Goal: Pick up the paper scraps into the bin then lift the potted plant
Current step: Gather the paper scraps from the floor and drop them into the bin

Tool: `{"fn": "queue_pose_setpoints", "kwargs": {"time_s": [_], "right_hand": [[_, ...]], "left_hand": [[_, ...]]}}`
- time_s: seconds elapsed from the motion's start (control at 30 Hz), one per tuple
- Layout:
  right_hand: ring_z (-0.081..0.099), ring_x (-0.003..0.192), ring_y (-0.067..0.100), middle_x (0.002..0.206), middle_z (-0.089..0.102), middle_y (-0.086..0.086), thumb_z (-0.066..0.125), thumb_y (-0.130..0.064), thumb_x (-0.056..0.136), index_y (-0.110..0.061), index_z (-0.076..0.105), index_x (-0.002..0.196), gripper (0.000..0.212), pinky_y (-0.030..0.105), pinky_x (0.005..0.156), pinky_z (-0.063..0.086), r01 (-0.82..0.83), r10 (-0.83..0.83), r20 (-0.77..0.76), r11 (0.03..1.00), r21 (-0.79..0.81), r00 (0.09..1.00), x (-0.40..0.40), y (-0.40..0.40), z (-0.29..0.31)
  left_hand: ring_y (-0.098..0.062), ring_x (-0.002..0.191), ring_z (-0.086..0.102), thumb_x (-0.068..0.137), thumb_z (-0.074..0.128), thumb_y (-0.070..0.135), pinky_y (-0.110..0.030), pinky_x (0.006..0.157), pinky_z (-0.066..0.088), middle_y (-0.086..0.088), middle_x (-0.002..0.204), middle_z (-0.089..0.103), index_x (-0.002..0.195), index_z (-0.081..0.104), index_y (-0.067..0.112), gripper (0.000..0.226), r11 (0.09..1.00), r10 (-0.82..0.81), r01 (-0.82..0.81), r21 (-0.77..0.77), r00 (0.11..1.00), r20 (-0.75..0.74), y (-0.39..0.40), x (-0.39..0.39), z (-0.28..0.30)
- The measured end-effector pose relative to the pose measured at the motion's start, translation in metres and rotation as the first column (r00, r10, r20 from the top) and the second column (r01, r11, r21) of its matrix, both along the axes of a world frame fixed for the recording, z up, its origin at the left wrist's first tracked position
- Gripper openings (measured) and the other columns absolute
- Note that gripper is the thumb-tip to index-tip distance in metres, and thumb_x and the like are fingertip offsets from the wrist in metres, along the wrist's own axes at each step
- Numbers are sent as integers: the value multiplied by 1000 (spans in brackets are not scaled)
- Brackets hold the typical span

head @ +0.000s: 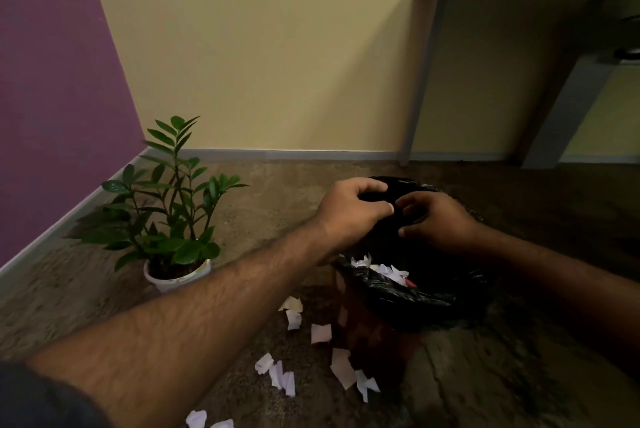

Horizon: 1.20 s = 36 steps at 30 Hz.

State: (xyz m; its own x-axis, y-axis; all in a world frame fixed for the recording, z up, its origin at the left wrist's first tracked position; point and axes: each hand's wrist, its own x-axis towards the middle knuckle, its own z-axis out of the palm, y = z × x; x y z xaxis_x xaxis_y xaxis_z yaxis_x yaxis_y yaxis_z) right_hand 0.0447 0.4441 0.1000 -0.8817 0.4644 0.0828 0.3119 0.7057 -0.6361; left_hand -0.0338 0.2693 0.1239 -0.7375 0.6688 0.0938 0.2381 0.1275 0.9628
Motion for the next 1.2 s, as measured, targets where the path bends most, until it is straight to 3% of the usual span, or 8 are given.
{"fn": "queue_pose_setpoints", "kwargs": {"time_s": [0.17,0.27,0.6,0.77,0.87,0.93,1.1,1.2], "right_hand": [[62,65,4,78,69,-4,79,-13,77,-22,69,91,19,19,57,43,-15,16,-62,1000,23,998,-19,-27,5],[62,66,3,77,69,-7,78,-18,78,-26,68,85,14,13,53,41,-84,91,-102,994,71,991,-27,-60,12],[58,84,6,95,63,-8,62,-35,89,-25,67,106,20,29,72,52,-517,539,42,778,357,841,-50,-181,-15],[59,98,15,111,62,-2,59,-34,86,-26,61,116,31,30,79,49,-670,588,322,661,338,742,-54,-202,-61],[57,106,16,119,59,-2,63,-35,84,-26,57,122,40,31,87,49,-688,546,445,672,273,710,-58,-200,-84],[56,111,16,124,58,-1,64,-36,83,-25,55,126,46,27,88,47,-686,525,491,689,233,695,-62,-198,-95],[55,116,16,132,55,1,68,-37,81,-24,52,129,53,22,85,43,-701,510,561,688,189,652,-79,-204,-120],[50,124,17,139,52,2,70,-39,80,-21,46,137,64,27,97,44,-714,512,594,683,157,620,-89,-212,-133]], "left_hand": [[-13,98,66,82,72,14,-38,86,58,3,104,69,109,69,18,27,998,2,-14,-63,983,-184,-46,-14,-3],[-7,101,61,81,72,17,-27,83,55,6,110,66,105,69,22,25,981,-70,-7,-195,921,-384,-88,-21,-8],[0,88,57,78,72,15,-4,73,41,4,100,66,98,71,16,20,880,-124,-108,-463,888,-443,-235,-30,-109],[-20,118,50,74,77,29,-23,95,39,-5,123,56,122,58,16,53,645,-121,-174,-744,938,-324,-303,-48,-159],[-27,132,38,63,76,59,-37,110,30,-10,135,46,137,40,17,93,237,-62,-290,-927,948,-313,-339,-60,-173],[-33,133,37,61,74,64,-48,111,29,-12,138,43,137,38,15,98,70,-117,-301,-951,944,-308,-362,-65,-177],[-31,137,33,61,83,51,-38,116,27,-10,152,30,147,28,17,108,37,-64,-139,-990,988,-141,-401,-82,-197],[-24,143,27,56,88,49,-31,117,24,-8,157,22,151,12,12,127,127,76,-67,-990,995,-58,-415,-90,-209]]}}
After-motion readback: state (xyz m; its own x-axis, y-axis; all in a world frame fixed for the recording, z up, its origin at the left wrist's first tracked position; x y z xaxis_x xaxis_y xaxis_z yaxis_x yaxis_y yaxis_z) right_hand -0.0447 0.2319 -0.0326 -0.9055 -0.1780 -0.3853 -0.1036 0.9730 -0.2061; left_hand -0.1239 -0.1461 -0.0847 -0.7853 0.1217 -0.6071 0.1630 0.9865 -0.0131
